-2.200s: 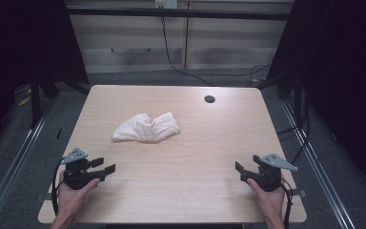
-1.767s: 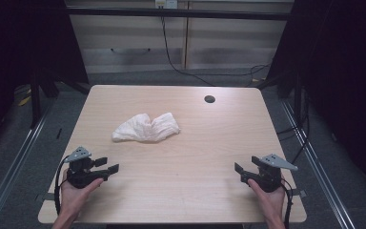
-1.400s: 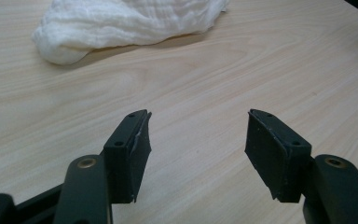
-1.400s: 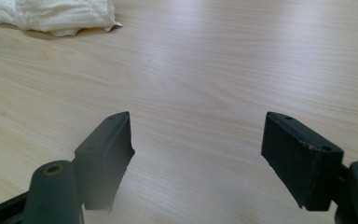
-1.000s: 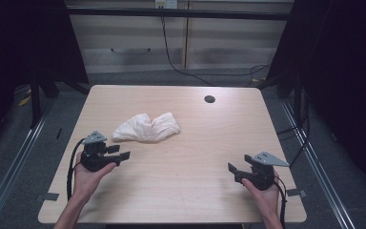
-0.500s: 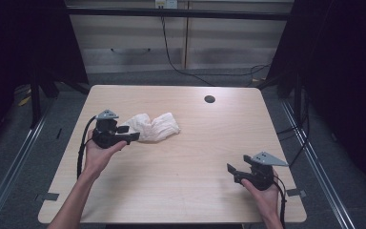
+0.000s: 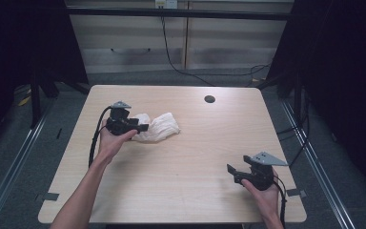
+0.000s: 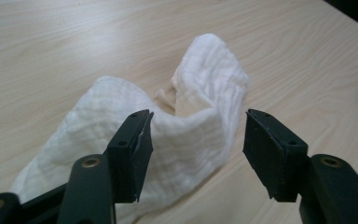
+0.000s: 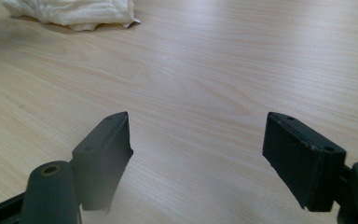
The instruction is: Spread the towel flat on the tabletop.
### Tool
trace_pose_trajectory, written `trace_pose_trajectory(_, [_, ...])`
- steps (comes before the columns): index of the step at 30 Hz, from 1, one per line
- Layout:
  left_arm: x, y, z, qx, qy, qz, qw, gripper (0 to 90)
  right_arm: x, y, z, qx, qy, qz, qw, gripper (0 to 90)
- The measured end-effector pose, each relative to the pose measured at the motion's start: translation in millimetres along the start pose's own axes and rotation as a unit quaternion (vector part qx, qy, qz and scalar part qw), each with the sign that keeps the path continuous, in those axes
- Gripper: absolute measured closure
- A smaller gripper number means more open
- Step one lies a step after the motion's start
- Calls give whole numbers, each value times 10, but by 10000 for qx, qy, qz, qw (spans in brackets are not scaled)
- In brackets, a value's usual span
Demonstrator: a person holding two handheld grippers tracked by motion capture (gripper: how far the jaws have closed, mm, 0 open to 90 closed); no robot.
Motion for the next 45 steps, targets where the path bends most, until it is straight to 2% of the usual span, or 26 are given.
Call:
trace_pose_trajectory(3, [17,-2,-118,38,8,106,9999,369,0,1,-1,7,-3,-3,10000,228])
trace_pose_trajectory(5, [21,13,-174,110,-28,100,9999,370,-1,1,4,-1,-14,0,10000,228])
trace_pose_trajectory(7, [19,41,-227,186,-112,68,9997,410,-6,4,8,-1,-18,1,10000,228])
trace_pose_trajectory(8, [34,54,-245,296,-143,-35,9995,450,-8,5,9,2,-21,-4,10000,227])
trace_pose_trajectory(11, [56,97,-305,292,-221,88,9993,608,-12,9,15,5,-18,-19,10000,227])
trace_pose_trajectory(12, [71,107,-314,375,-215,36,9991,666,-13,9,17,-5,-21,-7,10000,227])
trace_pose_trajectory(15, [67,112,-316,288,-86,148,9994,822,-15,10,20,-2,-25,-6,10000,227])
trace_pose_trajectory(18, [49,77,-240,245,15,50,9997,852,-15,11,17,1,-27,-13,10000,227])
trace_pose_trajectory(20, [39,39,-157,114,157,148,9997,855,-9,11,11,21,-32,-43,10000,227])
trace_pose_trajectory(24, [-13,-60,62,-128,343,112,9993,856,3,8,2,18,-53,-12,10000,229])
trace_pose_trajectory(28, [-95,-154,282,-424,612,131,9971,856,18,-3,-5,9,-84,-39,10000,233])
trace_pose_trajectory(32, [-205,-214,436,-520,793,18,9955,855,67,-75,-21,29,-167,58,9998,273])
trace_pose_trajectory(39, [-463,-318,598,-652,1083,-176,9918,855,264,-375,-133,-208,-557,297,9978,419])
trace_pose_trajectory(45, [-645,-366,638,-693,1288,-205,9890,854,504,-628,-295,-455,-973,504,9929,562])
Point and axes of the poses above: each handheld gripper's, and its own axes: z roughly backward along the jaws, y roughly out of its underside, x roughly to its left, the point moved 3 cm from there along -z, roughly forward along the jaws, and after that the axes turned 7 degrees about z, right-handed, at the moved point
